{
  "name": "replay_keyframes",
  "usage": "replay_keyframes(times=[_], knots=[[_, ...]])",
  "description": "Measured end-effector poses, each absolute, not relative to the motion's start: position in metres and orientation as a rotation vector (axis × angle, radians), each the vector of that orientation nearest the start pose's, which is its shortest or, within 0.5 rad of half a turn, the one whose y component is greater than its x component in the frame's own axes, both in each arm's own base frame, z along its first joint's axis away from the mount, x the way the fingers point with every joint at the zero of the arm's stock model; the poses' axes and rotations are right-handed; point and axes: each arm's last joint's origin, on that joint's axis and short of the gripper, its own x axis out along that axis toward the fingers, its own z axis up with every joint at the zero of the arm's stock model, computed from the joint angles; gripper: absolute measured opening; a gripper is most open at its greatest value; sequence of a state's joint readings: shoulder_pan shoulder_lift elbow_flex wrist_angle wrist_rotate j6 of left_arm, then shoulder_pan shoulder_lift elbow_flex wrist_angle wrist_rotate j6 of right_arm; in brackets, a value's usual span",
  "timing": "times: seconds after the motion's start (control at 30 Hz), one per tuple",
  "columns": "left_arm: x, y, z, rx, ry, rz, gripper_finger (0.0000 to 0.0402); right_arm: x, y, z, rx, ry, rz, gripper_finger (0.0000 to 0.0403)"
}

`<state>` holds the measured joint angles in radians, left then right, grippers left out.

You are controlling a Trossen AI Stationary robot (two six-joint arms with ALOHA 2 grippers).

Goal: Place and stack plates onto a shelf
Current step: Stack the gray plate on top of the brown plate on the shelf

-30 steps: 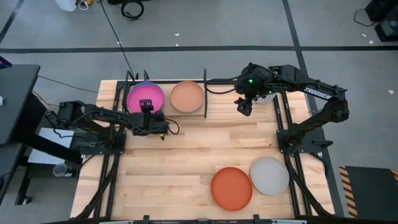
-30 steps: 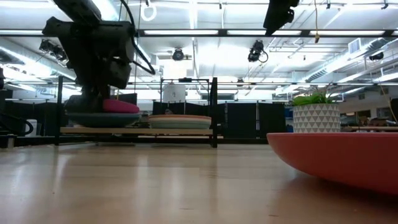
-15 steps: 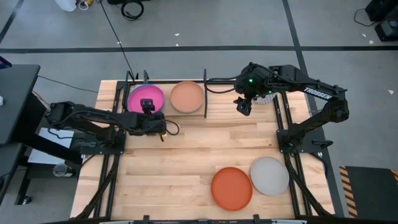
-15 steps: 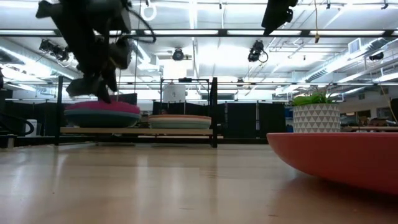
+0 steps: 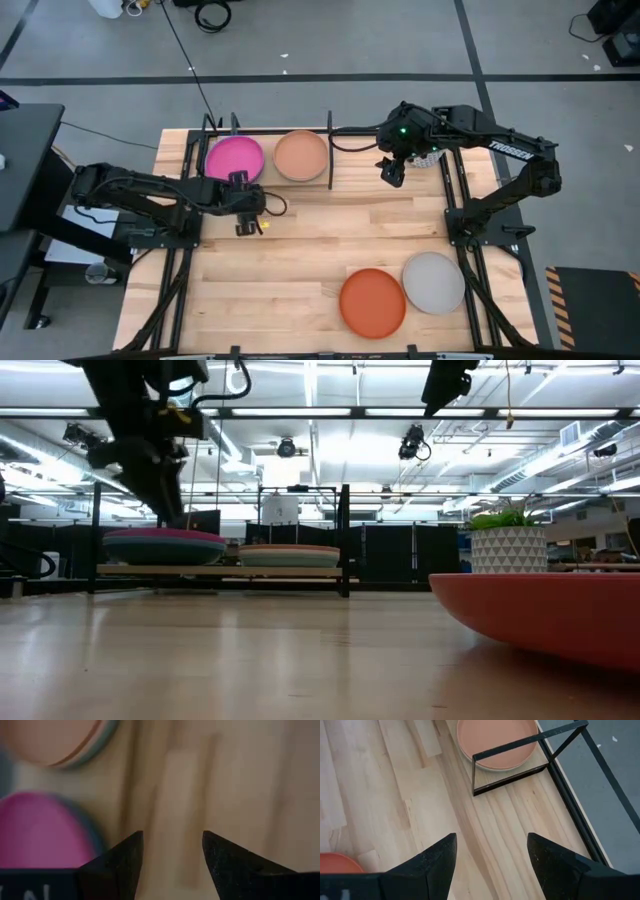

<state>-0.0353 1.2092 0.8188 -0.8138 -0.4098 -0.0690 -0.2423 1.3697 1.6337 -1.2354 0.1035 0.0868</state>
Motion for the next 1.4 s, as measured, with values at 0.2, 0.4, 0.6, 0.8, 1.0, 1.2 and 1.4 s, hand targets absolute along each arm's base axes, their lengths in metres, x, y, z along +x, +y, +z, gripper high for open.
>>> replay_keyframes(times=[0.2,0.4,0.6,0.8,1.0,1.2,1.4], knots=[[0.234,-0.007,0.236,0.091,0.912,0.163,0.0210,0.237,-0.059,0.405,0.126,0.945,-0.340,0.0249],[0.247,-0.025,0.255,0.212,0.669,0.027,0.0205,0.239,-0.051,0.402,0.103,0.950,-0.305,0.0249],[0.226,-0.039,0.253,0.275,0.549,0.037,0.0175,0.246,-0.033,0.365,0.101,0.995,-0.250,0.0245],[0.204,-0.037,0.217,0.210,0.444,0.046,0.0150,0.259,-0.006,0.317,0.109,1.015,-0.122,0.0238],[0.195,-0.033,0.193,0.207,0.369,0.055,0.0144,0.265,0.020,0.281,0.132,0.981,-0.014,0.0233],[0.194,-0.026,0.189,0.204,0.351,0.093,0.0144,0.256,0.041,0.256,0.206,1.053,-0.019,0.0231],[0.195,-0.019,0.189,0.202,0.358,0.127,0.0144,0.237,0.059,0.220,0.257,1.178,-0.055,0.0230]])
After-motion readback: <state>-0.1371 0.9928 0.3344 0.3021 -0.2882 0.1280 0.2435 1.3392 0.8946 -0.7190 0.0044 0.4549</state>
